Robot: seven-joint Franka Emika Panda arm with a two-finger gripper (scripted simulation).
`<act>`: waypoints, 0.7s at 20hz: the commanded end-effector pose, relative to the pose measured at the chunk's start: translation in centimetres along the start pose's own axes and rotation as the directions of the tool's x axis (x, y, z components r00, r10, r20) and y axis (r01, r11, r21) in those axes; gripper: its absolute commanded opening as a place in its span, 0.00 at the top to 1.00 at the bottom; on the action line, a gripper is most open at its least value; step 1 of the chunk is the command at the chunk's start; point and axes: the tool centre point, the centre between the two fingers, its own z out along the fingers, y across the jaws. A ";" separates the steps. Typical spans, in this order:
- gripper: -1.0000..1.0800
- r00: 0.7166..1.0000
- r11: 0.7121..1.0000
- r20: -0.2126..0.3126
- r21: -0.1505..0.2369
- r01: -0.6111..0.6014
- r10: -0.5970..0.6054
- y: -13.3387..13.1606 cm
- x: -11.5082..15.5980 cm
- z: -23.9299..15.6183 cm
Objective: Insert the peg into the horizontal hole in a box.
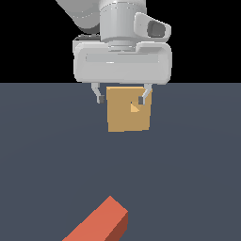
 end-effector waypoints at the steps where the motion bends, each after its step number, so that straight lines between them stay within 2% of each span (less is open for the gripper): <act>1: 0.04 1.000 1.000 0.000 0.000 0.000 0.000 0.0 0.0 0.0; 4: 0.04 1.000 1.000 0.000 -0.001 -0.017 0.017 0.0 -0.7 0.2; 7: 0.04 0.998 0.998 0.001 -0.003 -0.068 0.068 0.1 -2.8 0.9; 11: 0.04 0.983 0.983 0.001 -0.007 -0.185 0.185 -0.3 -7.7 2.4; 14: 0.04 0.953 0.953 0.001 -0.012 -0.304 0.304 -1.3 -12.7 4.0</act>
